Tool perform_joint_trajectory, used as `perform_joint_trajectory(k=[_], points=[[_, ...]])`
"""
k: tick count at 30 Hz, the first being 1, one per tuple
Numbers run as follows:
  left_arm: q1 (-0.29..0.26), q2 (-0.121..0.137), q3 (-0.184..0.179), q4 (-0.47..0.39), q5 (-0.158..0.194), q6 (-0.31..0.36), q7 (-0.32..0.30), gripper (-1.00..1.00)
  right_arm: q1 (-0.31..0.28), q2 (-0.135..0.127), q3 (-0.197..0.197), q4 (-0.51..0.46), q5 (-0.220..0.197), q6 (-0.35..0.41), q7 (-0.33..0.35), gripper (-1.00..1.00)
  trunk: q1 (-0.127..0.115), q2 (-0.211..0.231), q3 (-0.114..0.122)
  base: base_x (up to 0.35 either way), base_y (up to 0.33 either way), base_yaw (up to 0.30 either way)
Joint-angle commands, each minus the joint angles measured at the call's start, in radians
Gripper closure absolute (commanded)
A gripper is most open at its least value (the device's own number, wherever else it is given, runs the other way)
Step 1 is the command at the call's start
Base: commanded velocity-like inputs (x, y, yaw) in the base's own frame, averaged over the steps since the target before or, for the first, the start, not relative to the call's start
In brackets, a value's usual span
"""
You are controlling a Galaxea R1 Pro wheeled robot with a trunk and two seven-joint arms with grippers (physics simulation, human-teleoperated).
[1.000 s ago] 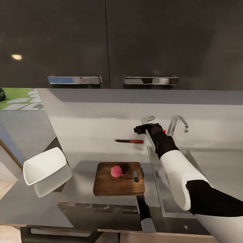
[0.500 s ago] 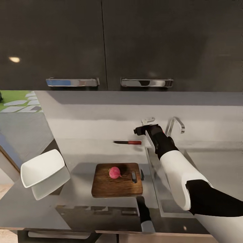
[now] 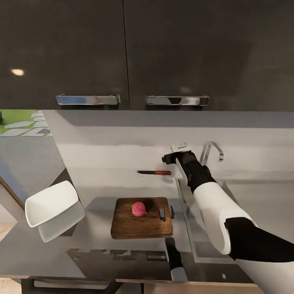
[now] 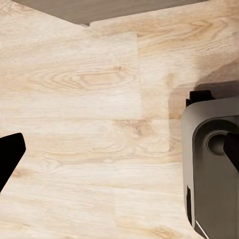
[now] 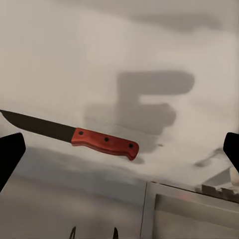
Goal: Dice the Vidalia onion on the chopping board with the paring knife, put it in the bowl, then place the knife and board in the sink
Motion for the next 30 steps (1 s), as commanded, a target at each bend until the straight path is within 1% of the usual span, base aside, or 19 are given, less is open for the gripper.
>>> perform_joint_trajectory(k=[1, 13, 17, 19, 20, 21, 22, 24, 26, 30], points=[[-0.001, -0.001, -0.008, 0.004, 0.009, -0.006, 0.000, -1.00, 0.000, 0.000, 0.000, -0.001, 0.010, 0.004, 0.006, -1.00, 0.001, -0.002, -0.002, 0.000, 0.000, 0.000], [-0.001, -0.002, -0.008, 0.004, 0.009, -0.006, 0.000, -1.00, 0.001, 0.000, 0.000, 0.007, 0.010, 0.003, 0.006, -1.00, 0.001, -0.002, -0.002, 0.000, 0.000, 0.000], [-0.001, -0.004, -0.008, 0.004, 0.009, -0.005, -0.001, -1.00, 0.001, 0.000, 0.000, 0.008, 0.010, 0.003, 0.005, -1.00, 0.001, -0.002, -0.002, 0.077, 0.004, 0.000], [-0.001, -0.010, -0.008, 0.004, 0.009, 0.003, -0.002, -1.00, 0.001, 0.000, 0.000, 0.008, 0.010, 0.003, 0.005, -1.00, 0.001, -0.002, -0.002, 0.168, 0.057, 0.000], [0.000, -0.013, -0.008, 0.004, 0.009, 0.020, -0.007, -1.00, 0.001, 0.000, 0.000, 0.008, 0.010, 0.003, 0.005, -1.00, 0.001, -0.002, -0.002, 0.185, 0.078, 0.000], [0.006, -0.015, -0.008, 0.004, 0.009, 0.044, -0.017, -1.00, 0.001, 0.000, 0.000, 0.008, 0.010, 0.003, 0.005, -1.00, 0.001, -0.002, -0.002, 0.165, 0.064, 0.000], [0.017, -0.017, -0.008, 0.004, 0.009, 0.083, -0.047, -1.00, 0.001, 0.000, 0.000, 0.008, 0.010, 0.003, 0.005, -1.00, 0.001, -0.002, -0.002, 0.090, 0.033, 0.000], [0.032, -0.021, -0.008, 0.004, 0.009, 0.116, -0.095, -1.00, 0.001, 0.000, 0.000, 0.009, 0.010, 0.003, 0.005, -1.00, 0.001, -0.002, -0.002, 0.047, 0.017, 0.000], [0.050, -0.024, -0.008, 0.004, 0.009, 0.132, -0.124, -1.00, 0.001, 0.000, 0.000, 0.015, 0.010, 0.003, 0.005, -1.00, 0.001, -0.002, -0.002, 0.019, 0.007, 0.000], [0.080, -0.033, -0.008, 0.004, 0.009, 0.142, -0.141, -1.00, 0.001, 0.000, 0.000, 0.020, 0.011, 0.001, 0.004, -1.00, 0.001, -0.002, -0.002, 0.007, 0.003, 0.000]])
